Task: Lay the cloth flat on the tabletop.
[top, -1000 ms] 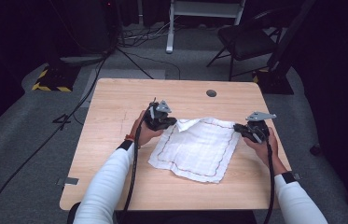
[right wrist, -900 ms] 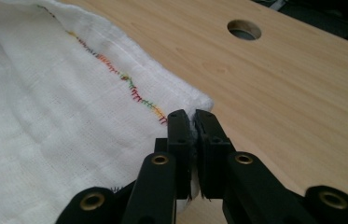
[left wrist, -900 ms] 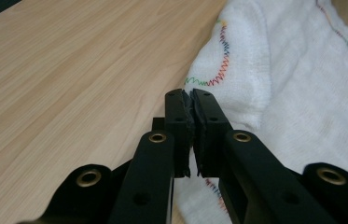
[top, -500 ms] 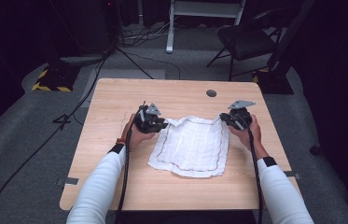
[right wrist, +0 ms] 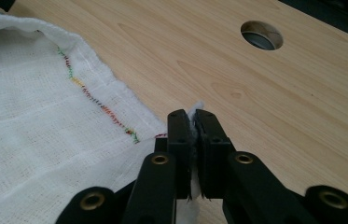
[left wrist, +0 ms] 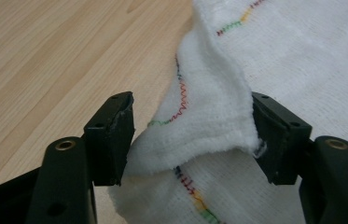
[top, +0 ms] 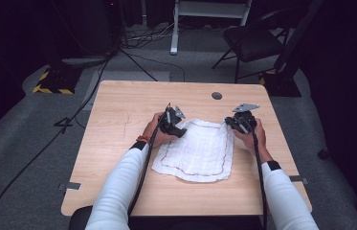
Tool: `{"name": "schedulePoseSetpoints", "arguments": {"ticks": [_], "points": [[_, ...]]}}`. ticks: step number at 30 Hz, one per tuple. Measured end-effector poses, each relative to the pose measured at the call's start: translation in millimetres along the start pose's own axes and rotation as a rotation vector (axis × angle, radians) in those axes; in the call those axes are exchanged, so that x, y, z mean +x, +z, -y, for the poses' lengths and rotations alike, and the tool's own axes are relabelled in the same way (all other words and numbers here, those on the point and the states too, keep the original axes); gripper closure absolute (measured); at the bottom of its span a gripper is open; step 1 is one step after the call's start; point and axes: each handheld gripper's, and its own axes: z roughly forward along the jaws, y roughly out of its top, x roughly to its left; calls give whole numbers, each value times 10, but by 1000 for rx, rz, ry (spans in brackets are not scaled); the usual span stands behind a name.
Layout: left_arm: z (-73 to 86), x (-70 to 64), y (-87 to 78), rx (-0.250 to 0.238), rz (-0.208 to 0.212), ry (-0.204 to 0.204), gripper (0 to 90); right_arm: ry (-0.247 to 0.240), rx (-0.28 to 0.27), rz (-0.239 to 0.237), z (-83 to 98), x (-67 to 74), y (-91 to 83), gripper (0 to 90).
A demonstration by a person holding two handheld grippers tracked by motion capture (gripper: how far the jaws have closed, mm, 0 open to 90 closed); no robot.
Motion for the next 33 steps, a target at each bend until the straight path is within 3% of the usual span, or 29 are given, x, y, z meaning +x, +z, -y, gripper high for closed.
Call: {"name": "schedulePoseSetpoints", "arguments": {"ticks": [2,4,7,11,20,25,27,29,31,33], "points": [[6,60,-28,-30,-6,-15,619,9,-4,-3,9,-16,-13,855],[14,120,-79,-52,9,-40,758,15,-12,-1,10,-30,-31,855],[25,196,-222,-86,6,-51,835,6,-28,2,-10,-30,-76,856],[37,280,-438,-142,5,-67,845,-6,-50,11,-47,-18,-128,856],[0,393,-779,-198,-40,-83,844,-4,-114,37,-280,-66,-261,856],[-71,430,-827,-195,-71,-75,844,-11,-126,70,-444,-89,-250,855],[-90,464,-813,-202,-106,-108,837,-6,-130,89,-490,-94,-211,845],[-100,500,-777,-195,-151,-152,769,-2,-126,129,-529,-86,-148,769],[-83,533,-730,-186,-158,-179,721,9,-108,163,-547,-91,-93,694],[-53,537,-684,-158,-153,-194,652,29,-105,150,-530,-98,-73,633]]}}
